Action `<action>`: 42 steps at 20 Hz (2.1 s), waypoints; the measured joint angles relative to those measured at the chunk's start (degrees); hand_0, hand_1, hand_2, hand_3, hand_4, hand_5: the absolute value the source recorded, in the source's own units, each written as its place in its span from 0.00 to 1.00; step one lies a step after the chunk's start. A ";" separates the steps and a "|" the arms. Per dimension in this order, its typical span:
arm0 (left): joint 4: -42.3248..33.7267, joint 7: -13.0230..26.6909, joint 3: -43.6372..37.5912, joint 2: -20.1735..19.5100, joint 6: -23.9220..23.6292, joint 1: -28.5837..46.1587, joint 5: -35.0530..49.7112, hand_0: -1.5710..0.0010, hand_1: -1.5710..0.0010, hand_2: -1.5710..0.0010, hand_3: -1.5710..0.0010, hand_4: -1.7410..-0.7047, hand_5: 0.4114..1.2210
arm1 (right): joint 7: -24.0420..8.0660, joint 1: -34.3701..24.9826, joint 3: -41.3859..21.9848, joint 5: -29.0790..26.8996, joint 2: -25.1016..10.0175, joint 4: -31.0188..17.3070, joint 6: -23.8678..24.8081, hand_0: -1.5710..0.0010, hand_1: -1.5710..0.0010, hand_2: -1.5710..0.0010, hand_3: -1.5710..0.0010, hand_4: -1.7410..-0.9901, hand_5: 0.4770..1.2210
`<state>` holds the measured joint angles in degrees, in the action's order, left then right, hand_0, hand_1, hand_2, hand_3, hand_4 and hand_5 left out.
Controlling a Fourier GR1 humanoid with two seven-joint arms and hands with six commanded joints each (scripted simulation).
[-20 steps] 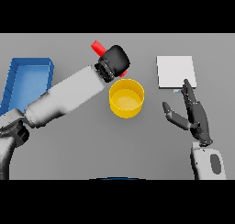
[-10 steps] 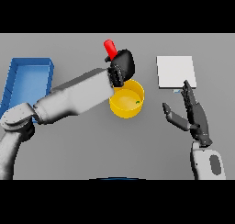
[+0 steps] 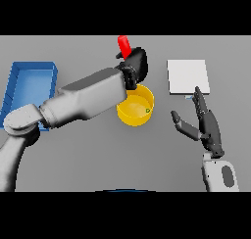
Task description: Pick up the red beaker and tilt it to pour out 1 green nut into yellow bowl. Pick up the yellow bowl and place it on the metallic measuring scale.
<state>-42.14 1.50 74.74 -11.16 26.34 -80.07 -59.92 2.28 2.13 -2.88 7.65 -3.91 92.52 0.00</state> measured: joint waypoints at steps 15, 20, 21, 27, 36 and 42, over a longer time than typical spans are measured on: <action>23.27 3.83 -19.03 -12.63 -9.82 -20.20 18.27 0.00 0.02 0.02 0.09 0.10 1.00 | 0.98 -1.77 0.55 -2.34 -1.40 -0.28 -2.45 1.00 1.00 1.00 1.00 0.59 0.23; 31.32 7.10 -30.55 -18.63 -16.12 -16.25 33.88 0.00 0.01 0.01 0.11 0.03 1.00 | 3.06 -2.70 -0.12 -1.15 -2.00 -1.36 -2.74 1.00 1.00 1.00 1.00 0.58 0.24; 31.90 7.00 -31.80 -20.03 -18.00 -14.69 36.21 0.00 0.01 0.01 0.11 0.03 1.00 | 4.04 -2.70 -0.24 -0.42 -2.36 -1.28 -2.41 1.00 1.00 1.00 1.00 0.59 0.24; 32.38 14.32 -36.54 -24.01 -26.17 -5.28 47.90 0.00 0.00 0.00 0.07 0.01 1.00 | 1.94 -3.08 -0.73 -1.43 -0.96 -1.25 -2.62 1.00 1.00 1.00 1.00 0.62 0.24; 23.88 22.74 -41.39 -26.46 -34.77 13.83 64.49 0.00 0.00 0.00 0.04 0.00 1.00 | 3.94 -1.87 -0.87 -0.25 -2.25 -2.07 -2.90 1.00 1.00 1.00 1.00 0.58 0.30; 6.19 28.38 -38.92 -32.24 -42.24 26.03 68.83 0.00 0.00 0.00 0.13 0.00 1.00 | 4.20 -1.25 -1.30 -0.02 -2.33 -0.97 -2.94 1.00 1.00 1.00 1.00 0.56 0.33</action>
<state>-35.95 29.88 35.82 -43.40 -15.91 -54.04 8.91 6.49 0.88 -4.18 7.63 -6.24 91.55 -2.94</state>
